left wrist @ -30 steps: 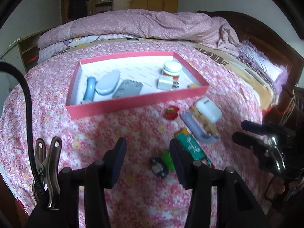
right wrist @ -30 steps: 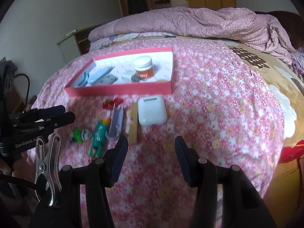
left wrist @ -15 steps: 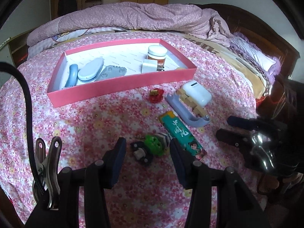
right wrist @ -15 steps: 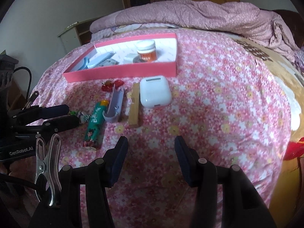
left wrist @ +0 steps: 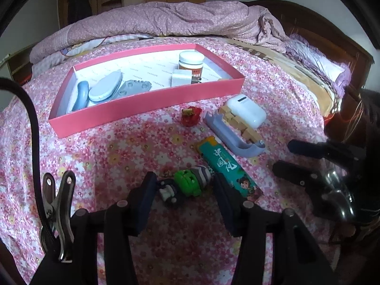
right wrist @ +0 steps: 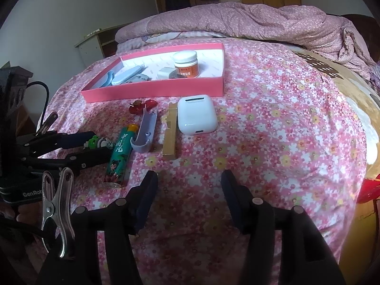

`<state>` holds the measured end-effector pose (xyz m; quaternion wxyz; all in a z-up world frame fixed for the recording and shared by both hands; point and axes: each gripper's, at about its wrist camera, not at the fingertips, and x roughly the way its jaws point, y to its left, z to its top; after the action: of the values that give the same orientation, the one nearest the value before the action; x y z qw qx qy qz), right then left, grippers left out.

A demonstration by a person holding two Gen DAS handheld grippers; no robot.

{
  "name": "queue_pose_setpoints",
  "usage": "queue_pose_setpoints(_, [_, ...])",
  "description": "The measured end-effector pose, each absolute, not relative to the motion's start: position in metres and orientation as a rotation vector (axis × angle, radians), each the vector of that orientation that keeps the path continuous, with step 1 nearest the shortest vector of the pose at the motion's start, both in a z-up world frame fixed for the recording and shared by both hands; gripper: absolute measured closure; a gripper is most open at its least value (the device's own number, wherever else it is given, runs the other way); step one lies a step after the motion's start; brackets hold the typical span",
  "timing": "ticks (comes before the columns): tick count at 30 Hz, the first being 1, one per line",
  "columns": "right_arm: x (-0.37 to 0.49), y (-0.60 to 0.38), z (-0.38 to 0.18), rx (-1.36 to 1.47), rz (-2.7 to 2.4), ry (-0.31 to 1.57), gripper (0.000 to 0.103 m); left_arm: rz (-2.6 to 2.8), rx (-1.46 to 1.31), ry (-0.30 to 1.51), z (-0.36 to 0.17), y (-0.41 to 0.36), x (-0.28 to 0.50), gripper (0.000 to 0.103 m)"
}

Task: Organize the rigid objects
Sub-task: 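Grasp the green figurine toy with the left gripper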

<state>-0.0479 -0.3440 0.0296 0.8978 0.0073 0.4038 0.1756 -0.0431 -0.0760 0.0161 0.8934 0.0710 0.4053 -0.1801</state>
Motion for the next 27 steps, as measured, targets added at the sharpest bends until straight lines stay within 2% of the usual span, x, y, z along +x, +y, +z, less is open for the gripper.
queue_pose_setpoints(3, [-0.048,-0.344,0.029,0.015,0.364,0.836,0.045,-0.361,0.155,0.833,0.015,-0.076,-0.043,0.055])
queue_pose_setpoints(13, [-0.046,-0.345,0.031,0.027,0.368,0.841,0.045,-0.235,0.054,0.798,0.024,-0.042,-0.037,0.055])
queue_pose_setpoints(27, [0.0,-0.346,0.035,-0.05,0.286,0.859,0.045,-0.135,-0.065,0.808,0.017,-0.009,-0.025,0.055])
